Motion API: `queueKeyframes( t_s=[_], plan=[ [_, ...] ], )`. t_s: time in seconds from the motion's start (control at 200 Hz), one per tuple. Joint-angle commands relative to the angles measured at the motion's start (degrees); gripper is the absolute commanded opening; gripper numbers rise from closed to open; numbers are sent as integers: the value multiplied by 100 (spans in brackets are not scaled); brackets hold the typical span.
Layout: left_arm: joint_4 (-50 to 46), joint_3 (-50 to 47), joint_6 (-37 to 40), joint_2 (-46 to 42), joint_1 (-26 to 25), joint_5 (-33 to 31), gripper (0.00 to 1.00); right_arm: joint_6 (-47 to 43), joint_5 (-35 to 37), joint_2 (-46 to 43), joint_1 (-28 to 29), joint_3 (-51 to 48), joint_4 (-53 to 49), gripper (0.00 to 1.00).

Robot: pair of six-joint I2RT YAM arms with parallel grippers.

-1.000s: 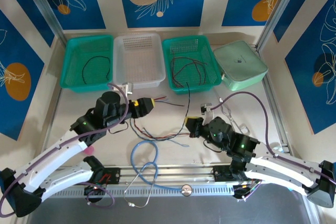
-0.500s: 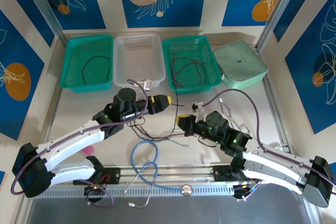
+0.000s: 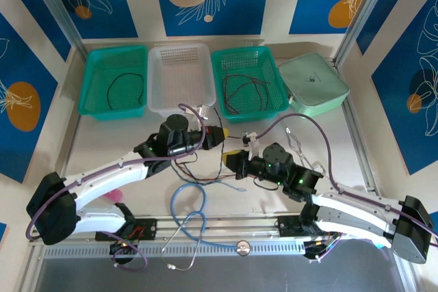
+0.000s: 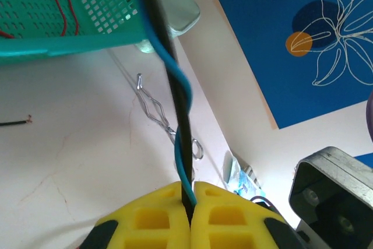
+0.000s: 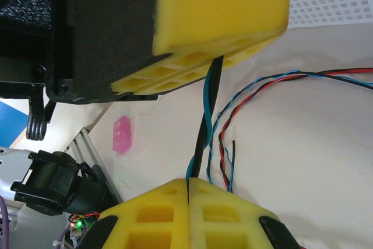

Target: Untangle the cables

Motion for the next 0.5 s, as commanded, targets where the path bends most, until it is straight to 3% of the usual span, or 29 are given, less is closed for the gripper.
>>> queueKeyframes(
  t_s=[0.0,0.07,0.125,0.25,0.495],
  plan=[
    [268,-33,207,-105,-63,107,0,-168,113,-84,34,304,-17,20],
    [204,-86,476,-201,-62,274,0,-275,268,-200,12,409,-345,49],
    [-30,-58,764,-297,-63,432,0,-454,282,-352,-62,537,-682,57],
    [-793,98,1335,-502,-62,595,0,-849,-49,-814,-457,824,-1433,60],
    [-1336,247,1879,-630,-62,708,0,-1508,-1691,-1197,-1623,1248,-1834,55]
  ],
)
